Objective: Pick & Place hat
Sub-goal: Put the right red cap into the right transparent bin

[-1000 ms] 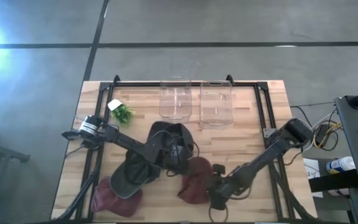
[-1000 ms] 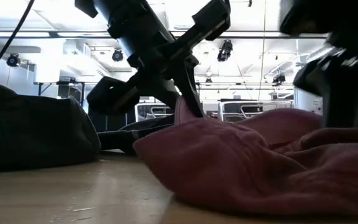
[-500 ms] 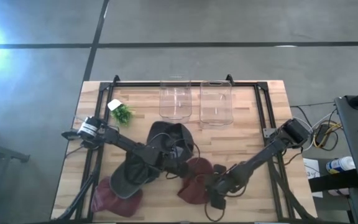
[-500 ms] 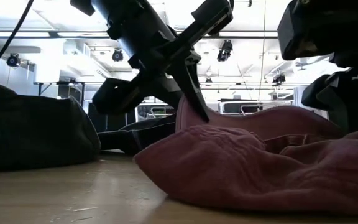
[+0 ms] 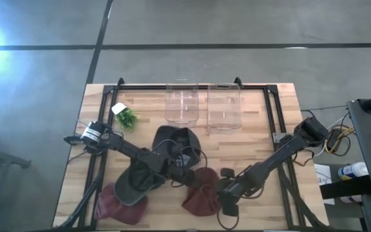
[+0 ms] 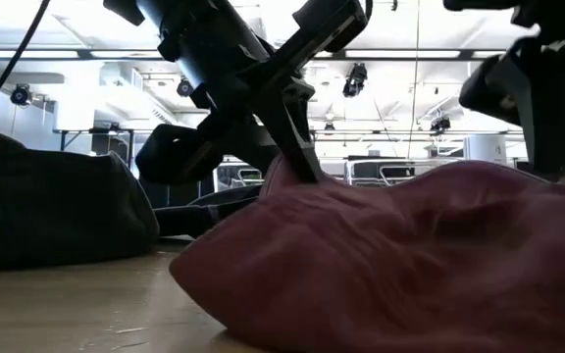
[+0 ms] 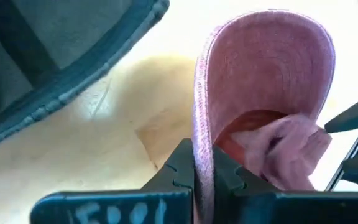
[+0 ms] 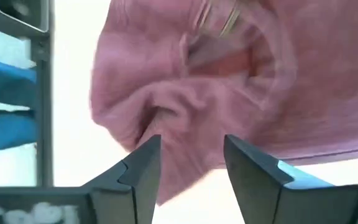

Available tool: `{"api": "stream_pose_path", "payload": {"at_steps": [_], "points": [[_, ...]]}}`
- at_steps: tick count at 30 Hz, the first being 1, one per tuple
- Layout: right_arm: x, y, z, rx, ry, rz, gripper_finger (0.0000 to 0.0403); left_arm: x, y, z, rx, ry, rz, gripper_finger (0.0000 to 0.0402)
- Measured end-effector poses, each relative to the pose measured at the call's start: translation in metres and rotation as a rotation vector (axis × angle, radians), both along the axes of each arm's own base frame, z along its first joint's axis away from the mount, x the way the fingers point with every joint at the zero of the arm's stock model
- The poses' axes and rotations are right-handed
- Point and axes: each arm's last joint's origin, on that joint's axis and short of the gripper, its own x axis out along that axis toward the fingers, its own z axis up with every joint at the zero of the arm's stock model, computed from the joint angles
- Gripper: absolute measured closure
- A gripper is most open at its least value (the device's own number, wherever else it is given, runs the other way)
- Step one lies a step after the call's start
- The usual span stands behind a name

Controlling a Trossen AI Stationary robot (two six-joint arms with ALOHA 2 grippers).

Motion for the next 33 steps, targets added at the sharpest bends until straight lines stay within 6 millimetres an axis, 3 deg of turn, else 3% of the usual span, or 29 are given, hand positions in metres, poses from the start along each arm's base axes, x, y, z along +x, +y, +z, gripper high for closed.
{"api": "stream_pose_path", "payload": {"at_steps": [8,12,18,26,33], "points": [[-0.029,-0.008,0.026,-0.029,0.071,0.013,0.0207,0.000,0.001,0.000,-0.011,0.001,0.029,0.0388],[-0.052,-0.013,0.042,-0.049,0.065,-0.112,0.0207,0.000,0.000,0.000,-0.022,0.000,0.043,0.0388],[-0.073,-0.028,0.008,0.083,0.151,-0.409,0.0207,-0.001,-0.008,0.002,-0.023,-0.021,0.024,0.0388],[-0.077,-0.034,-0.027,0.404,-0.067,-0.569,0.0207,-0.004,-0.019,0.004,-0.013,-0.037,0.012,0.0388],[-0.072,-0.040,-0.040,0.439,-0.179,-0.667,0.0207,-0.001,-0.020,0.007,-0.040,-0.083,0.034,0.0388]]}}
